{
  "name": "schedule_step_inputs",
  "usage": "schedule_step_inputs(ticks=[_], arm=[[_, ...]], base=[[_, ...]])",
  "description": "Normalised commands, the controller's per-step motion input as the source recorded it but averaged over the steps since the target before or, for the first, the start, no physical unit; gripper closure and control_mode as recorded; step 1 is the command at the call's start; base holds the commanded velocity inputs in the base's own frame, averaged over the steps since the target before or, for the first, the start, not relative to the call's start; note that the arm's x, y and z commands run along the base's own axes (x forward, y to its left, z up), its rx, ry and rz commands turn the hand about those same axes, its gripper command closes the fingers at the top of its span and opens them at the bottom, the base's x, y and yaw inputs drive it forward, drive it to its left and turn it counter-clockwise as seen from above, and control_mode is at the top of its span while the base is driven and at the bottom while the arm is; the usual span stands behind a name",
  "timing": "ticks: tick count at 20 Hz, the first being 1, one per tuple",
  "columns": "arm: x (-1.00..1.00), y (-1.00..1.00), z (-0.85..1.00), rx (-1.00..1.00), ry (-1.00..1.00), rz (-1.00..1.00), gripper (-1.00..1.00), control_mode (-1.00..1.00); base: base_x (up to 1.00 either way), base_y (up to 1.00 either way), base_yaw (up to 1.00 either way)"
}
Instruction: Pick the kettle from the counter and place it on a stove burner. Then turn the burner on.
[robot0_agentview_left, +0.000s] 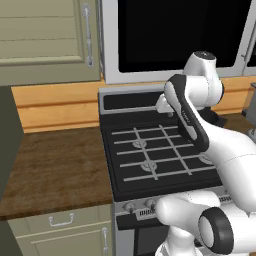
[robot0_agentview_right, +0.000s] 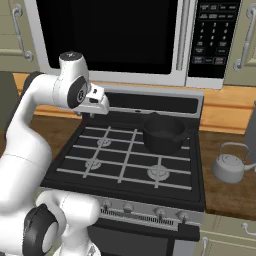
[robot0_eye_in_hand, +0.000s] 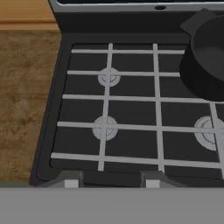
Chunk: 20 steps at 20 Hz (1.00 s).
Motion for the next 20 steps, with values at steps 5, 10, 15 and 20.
schedule_step_inputs(ticks=[5,10,15,20], arm=[[-0.21,-0.26,-0.01,0.01,-0.05,-0.02,-1.00,-1.00],[-0.42,-0.57,-0.10,0.00,-0.17,-0.17,-1.00,-1.00],[-0.39,-0.76,-0.18,0.00,-0.19,-0.22,-1.00,-1.00],[-0.08,-0.85,-0.03,0.01,-0.04,-0.28,-1.00,-1.00]], base=[[0.00,0.00,0.00],[0.00,0.00,0.00],[0.00,0.00,0.00],[0.00,0.00,0.00]])
